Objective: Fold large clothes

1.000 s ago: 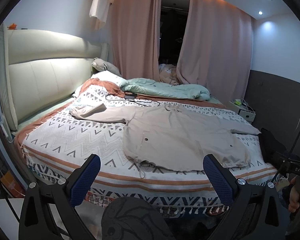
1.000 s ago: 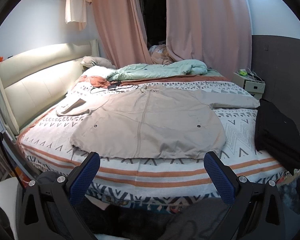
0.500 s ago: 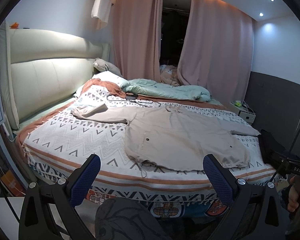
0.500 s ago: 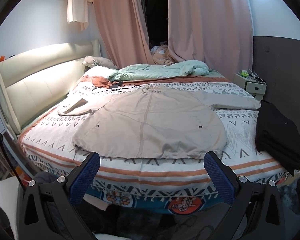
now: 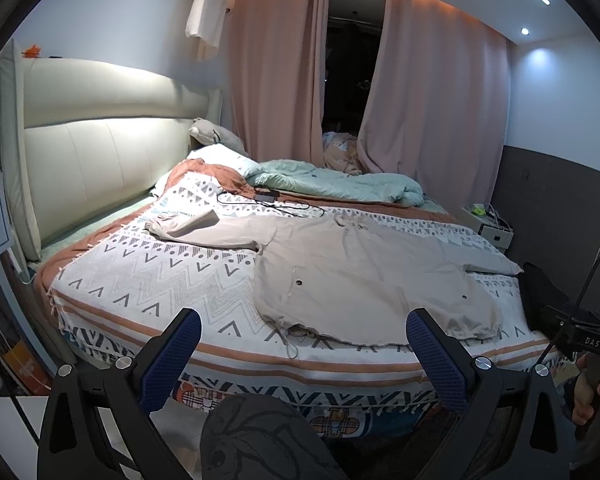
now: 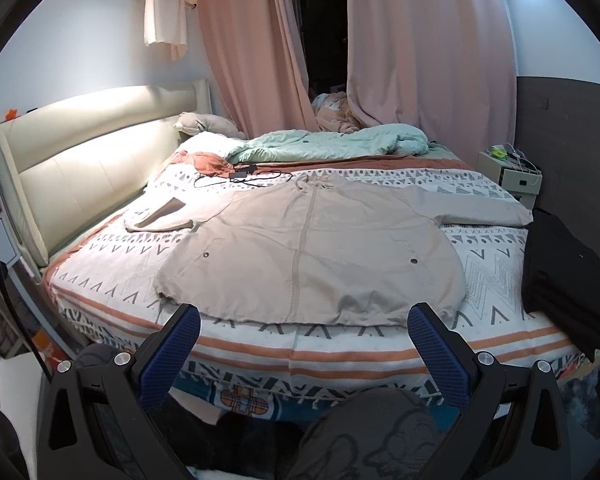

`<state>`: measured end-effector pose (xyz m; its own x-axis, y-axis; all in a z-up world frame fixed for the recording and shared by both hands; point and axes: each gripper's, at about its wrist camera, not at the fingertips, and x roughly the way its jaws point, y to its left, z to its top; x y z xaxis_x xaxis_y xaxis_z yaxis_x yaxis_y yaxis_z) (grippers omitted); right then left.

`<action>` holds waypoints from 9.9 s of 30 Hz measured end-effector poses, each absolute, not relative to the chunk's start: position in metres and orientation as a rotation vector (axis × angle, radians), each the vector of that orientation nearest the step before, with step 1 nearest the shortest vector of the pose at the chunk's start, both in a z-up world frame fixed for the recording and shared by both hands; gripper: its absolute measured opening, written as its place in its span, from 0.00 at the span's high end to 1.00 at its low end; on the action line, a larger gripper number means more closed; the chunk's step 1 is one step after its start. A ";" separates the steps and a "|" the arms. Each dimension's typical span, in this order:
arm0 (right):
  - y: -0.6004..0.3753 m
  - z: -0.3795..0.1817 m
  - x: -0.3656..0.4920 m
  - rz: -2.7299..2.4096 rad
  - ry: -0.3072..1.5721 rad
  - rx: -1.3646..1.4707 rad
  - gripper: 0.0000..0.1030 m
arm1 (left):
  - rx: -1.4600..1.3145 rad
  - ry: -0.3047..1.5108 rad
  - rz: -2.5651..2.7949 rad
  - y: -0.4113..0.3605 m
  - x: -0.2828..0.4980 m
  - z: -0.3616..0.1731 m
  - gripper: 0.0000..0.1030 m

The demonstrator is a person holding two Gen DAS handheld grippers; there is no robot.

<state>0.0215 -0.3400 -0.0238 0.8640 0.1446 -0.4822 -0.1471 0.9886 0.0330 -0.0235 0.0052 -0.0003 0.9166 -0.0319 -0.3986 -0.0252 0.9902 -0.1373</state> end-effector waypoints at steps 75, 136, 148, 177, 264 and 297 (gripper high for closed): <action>-0.155 -0.043 0.399 0.310 0.608 0.159 0.03 | -0.407 0.582 0.303 0.189 0.253 -0.054 0.14; -0.130 -0.188 0.520 0.443 0.949 0.381 0.46 | -0.603 0.559 0.327 0.410 0.541 -0.072 0.97; -0.070 -0.212 0.574 0.667 1.022 0.655 0.77 | -0.461 0.508 0.149 0.334 0.547 0.020 0.97; -0.094 -0.191 0.566 0.595 1.008 0.670 0.31 | -0.452 0.527 -0.184 0.137 0.559 0.047 0.97; -0.298 -0.129 0.514 0.183 0.871 0.338 0.88 | -0.658 0.728 0.071 0.143 0.450 -0.121 0.42; -0.387 -0.219 0.558 0.207 0.955 0.694 0.73 | -0.440 0.930 0.159 0.116 0.514 -0.190 0.44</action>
